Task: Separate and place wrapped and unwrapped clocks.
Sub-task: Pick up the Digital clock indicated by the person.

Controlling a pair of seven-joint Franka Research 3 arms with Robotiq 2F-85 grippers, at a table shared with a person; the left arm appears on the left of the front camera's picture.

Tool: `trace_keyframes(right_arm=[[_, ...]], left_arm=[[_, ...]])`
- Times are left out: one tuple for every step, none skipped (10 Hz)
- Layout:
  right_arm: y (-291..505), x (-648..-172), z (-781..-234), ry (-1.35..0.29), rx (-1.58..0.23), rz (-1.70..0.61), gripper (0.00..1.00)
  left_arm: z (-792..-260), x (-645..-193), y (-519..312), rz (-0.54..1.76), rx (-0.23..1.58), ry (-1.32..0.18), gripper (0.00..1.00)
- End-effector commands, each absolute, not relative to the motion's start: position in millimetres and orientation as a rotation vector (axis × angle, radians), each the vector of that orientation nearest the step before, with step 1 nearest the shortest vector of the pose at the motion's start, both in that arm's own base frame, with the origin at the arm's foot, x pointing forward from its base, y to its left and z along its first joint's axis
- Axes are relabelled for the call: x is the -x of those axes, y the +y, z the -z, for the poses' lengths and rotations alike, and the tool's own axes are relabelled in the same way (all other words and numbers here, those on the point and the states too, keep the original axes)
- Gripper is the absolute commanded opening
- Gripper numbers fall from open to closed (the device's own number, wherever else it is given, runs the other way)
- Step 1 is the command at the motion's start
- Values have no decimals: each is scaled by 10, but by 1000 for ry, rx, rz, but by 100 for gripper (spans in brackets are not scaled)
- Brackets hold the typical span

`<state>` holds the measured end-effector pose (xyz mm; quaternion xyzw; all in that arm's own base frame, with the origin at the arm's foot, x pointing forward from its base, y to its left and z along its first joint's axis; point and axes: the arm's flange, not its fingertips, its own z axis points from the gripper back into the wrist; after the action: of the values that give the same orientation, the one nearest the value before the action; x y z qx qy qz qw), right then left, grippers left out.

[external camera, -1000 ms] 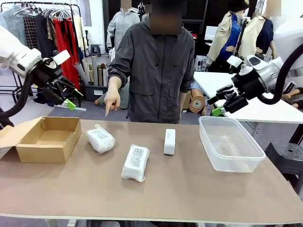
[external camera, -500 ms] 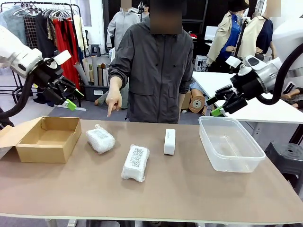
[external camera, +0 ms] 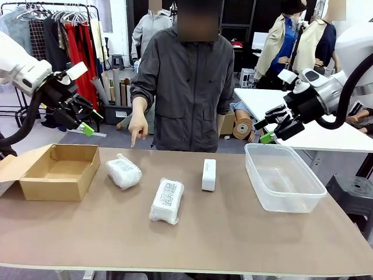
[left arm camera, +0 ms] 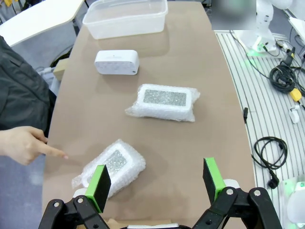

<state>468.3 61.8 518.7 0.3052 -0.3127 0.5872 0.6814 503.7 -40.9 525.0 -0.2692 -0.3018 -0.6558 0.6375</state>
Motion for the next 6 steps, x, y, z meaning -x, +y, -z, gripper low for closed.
trace_keyframes(right_arm=[[618,-4675,-5171,-698,-687,-1319,100],[618,-4675,-5171,-698,-687,-1319,100],[618,-4675,-5171,-698,-687,-1319,100],[618,-4675,-5171,-698,-687,-1319,100],[618,-4675,-5171,-698,-687,-1319,100],[618,-4675,-5171,-698,-687,-1319,100]], left_arm=[[-5265,-5013,-403,1496,612,-694,100],[-5265,-5013,-403,1496,612,-694,100],[-5265,-5013,-403,1496,612,-694,100],[-5265,-5013,-403,1496,612,-694,100],[-5265,-5013,-403,1496,612,-694,100],[-5265,-5013,-403,1496,612,-694,100]])
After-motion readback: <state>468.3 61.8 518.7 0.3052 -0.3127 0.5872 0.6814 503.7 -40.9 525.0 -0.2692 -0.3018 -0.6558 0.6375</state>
